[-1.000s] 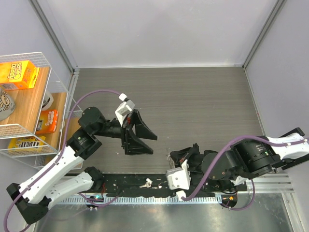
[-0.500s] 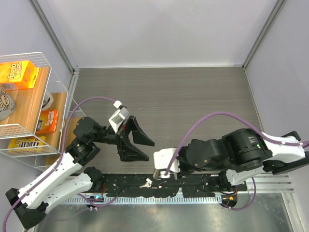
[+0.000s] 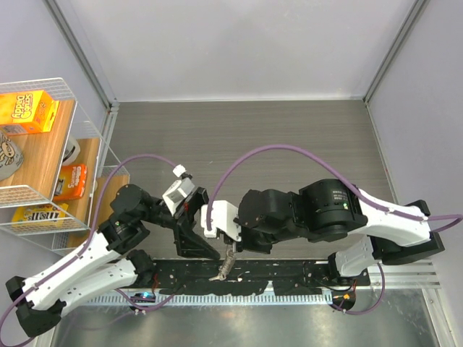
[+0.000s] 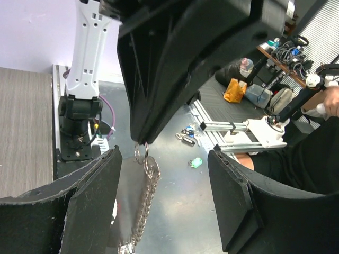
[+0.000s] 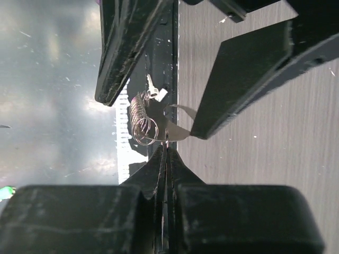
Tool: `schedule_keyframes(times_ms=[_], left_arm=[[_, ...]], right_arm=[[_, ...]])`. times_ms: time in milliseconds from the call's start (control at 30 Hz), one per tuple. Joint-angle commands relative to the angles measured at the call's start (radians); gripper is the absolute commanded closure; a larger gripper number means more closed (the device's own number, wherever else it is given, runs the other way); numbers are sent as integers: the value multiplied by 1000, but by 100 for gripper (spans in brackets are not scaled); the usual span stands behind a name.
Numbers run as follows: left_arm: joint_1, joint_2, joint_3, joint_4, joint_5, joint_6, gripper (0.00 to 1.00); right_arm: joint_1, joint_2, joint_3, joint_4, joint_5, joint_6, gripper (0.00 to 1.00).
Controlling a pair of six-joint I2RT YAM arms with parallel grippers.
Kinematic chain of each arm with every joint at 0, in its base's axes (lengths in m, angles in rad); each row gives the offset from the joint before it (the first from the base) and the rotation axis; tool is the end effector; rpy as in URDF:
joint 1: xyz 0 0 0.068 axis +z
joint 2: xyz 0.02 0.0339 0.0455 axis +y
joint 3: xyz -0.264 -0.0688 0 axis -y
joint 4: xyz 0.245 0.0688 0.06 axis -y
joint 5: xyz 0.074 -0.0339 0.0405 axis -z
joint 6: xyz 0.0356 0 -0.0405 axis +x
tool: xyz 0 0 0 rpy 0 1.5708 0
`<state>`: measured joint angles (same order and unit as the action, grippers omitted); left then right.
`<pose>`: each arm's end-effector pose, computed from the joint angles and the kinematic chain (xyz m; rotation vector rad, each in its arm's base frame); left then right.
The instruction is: Put the keys on the keyring
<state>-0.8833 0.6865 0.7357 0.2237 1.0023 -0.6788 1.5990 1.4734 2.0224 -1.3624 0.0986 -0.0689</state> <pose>0.0703 -0.1329 0.3779 1.1591 1.3012 -1.8608 -0.0035 0.2472 0.4758 -1.7936 1.6927 0.5917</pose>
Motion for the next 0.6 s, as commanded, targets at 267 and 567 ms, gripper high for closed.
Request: schedule_keyframes(times_ms=[267, 567], left_arm=[[-26, -19, 5, -112, -53, 127, 36], [-26, -27, 18, -152, -70, 156, 69]], right_arm=[[-69, 51, 116, -61, -151, 106, 95], [-83, 56, 134, -57, -172, 113, 95]])
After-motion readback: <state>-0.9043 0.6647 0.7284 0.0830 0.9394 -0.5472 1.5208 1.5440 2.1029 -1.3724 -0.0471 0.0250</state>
